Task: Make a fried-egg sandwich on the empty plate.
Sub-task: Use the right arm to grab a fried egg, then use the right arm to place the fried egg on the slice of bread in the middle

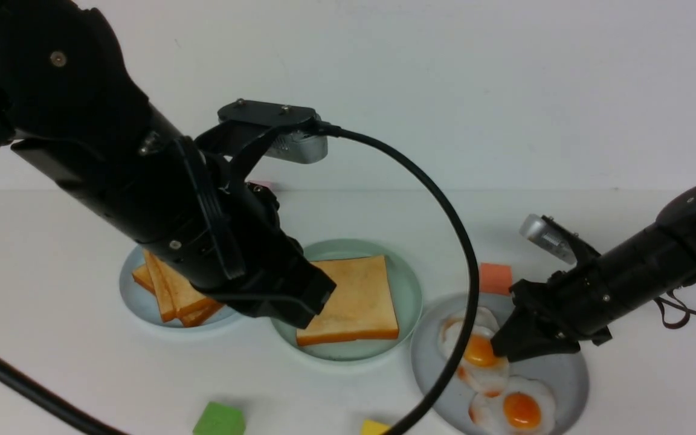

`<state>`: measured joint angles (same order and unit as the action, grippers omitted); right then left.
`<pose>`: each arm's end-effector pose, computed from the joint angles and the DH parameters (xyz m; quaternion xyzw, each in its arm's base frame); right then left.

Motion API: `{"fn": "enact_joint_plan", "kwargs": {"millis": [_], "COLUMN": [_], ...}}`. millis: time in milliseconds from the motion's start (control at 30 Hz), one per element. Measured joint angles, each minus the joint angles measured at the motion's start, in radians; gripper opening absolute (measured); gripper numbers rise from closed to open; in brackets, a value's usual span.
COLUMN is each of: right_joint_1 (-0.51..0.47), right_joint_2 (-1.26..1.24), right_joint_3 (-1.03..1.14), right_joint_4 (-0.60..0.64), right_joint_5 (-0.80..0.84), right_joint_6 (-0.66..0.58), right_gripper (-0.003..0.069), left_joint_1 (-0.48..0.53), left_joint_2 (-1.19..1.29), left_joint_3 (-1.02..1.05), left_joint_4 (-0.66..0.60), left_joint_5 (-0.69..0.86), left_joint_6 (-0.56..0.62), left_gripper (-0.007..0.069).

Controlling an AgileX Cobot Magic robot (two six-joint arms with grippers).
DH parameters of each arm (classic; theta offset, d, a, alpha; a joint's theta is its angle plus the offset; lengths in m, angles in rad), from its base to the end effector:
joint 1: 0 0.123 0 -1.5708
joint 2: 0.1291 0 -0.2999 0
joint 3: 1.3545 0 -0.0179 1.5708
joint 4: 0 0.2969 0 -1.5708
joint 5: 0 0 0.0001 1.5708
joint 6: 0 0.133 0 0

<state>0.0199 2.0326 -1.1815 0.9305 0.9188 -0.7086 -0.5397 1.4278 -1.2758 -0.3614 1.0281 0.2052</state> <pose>0.4066 0.0929 0.0782 -0.0453 0.9377 0.3377 0.0680 0.2837 -0.2169 0.3107 0.2977 0.9098 -0.2079 0.2010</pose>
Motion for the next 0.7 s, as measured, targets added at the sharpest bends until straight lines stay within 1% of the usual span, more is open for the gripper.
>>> {"fn": "enact_joint_plan", "kwargs": {"millis": [33,67,100,133,200,267,400,467,567,633,700], "right_joint_1": [0.000,0.000,0.000,0.000,0.000,0.000,0.008,0.031,0.103,0.160,0.250], "right_joint_2": [0.000,0.000,0.000,-0.001,-0.007,-0.024,-0.096,-0.140,-0.194,-0.203,-0.193], "right_joint_3": [0.000,0.000,0.000,-0.001,-0.001,-0.001,-0.007,-0.031,-0.105,-0.156,-0.253], "right_joint_4": [-0.010,-0.018,-0.022,-0.022,-0.025,-0.033,-0.064,-0.103,-0.205,-0.263,-0.376], "right_joint_5": [0.000,0.001,0.003,0.003,0.003,0.002,-0.002,-0.005,-0.011,-0.011,-0.020], "right_joint_6": [0.000,0.000,0.000,0.000,0.000,0.000,0.033,0.077,0.175,0.241,0.342], "right_gripper": [0.0128,0.0090,0.0054,0.0033,0.0029,0.0029,0.0029,0.0029,0.0029,0.0029,0.0029], "left_joint_1": [0.000,0.000,0.000,0.000,0.000,0.000,0.000,0.000,0.000,0.000,0.000], "left_joint_2": [0.000,0.000,0.000,0.000,-0.001,-0.015,-0.076,-0.122,-0.184,-0.212,-0.259], "left_joint_3": [0.000,0.000,0.000,0.000,0.000,0.001,0.001,0.001,0.002,0.019,0.071], "left_joint_4": [0.000,0.000,0.000,0.002,0.014,0.064,0.211,0.298,0.379,0.398,0.404], "left_joint_5": [0.000,0.000,0.000,0.001,0.003,0.012,0.031,0.053,0.095,0.102,0.100], "left_joint_6": [-0.003,-0.005,-0.010,-0.016,-0.028,-0.078,-0.217,-0.291,-0.380,-0.406,-0.426], "left_gripper": [-0.0013,-0.0013,-0.0013,-0.0013,-0.0013,-0.0013,-0.0013,-0.0013,-0.0013,-0.0013,-0.0013]}}
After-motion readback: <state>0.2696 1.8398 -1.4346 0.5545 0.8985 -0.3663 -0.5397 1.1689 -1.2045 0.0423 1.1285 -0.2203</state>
